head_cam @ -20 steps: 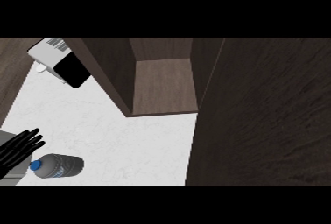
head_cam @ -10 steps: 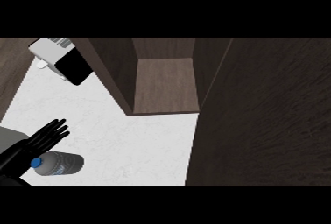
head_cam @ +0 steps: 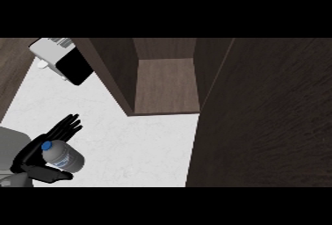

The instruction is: Pick up the bottled water, place it into the cabinet and close the cabinet

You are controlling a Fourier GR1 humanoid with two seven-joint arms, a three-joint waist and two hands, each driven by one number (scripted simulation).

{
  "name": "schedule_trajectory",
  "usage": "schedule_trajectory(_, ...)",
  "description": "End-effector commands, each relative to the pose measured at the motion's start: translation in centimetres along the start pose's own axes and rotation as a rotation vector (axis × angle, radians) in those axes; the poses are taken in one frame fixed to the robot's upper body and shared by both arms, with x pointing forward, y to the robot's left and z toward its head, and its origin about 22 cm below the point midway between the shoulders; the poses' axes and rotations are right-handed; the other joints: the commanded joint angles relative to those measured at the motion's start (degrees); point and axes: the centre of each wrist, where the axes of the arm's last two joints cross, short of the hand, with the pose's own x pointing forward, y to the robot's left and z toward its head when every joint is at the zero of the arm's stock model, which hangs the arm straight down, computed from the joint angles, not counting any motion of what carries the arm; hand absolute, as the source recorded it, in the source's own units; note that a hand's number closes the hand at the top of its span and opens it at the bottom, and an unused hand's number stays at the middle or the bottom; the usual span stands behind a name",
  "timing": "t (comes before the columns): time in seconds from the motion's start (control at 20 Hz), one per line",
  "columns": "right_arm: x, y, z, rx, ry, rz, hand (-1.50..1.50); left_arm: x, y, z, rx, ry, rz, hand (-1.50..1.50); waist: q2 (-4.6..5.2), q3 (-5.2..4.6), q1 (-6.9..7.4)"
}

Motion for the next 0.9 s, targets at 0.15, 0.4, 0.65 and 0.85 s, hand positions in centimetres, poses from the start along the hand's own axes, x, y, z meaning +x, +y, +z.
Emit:
schedule_trajectory(0.15,1.3,0.3,0.6,0.0,-0.029,0.042,-1.5,-2.4,-0.4,-1.7,-0.106,-0.127,0.113,1.5,0.04,0.04,0.19)
schedule_trajectory(0.4,1.7,-0.9,0.9,-0.016,-0.018,0.038,-1.5,-3.3,-2.5,-3.2,-0.191,-0.163,0.117,1.5,0.02,0.14,0.33)
schedule_trajectory(0.65,1.0,-0.1,1.0,-0.016,-0.019,0.055,-1.5,-1.7,-3.3,-3.5,-0.27,-0.28,-0.087,1.5,-0.5,0.15,0.74)
schedule_trajectory(0.85,1.7,-0.3,0.8,-0.026,-0.025,0.05,-1.5,-5.2,-8.2,-7.1,0.157,-0.305,-0.204,1.5,-0.21,0.22,1.2)
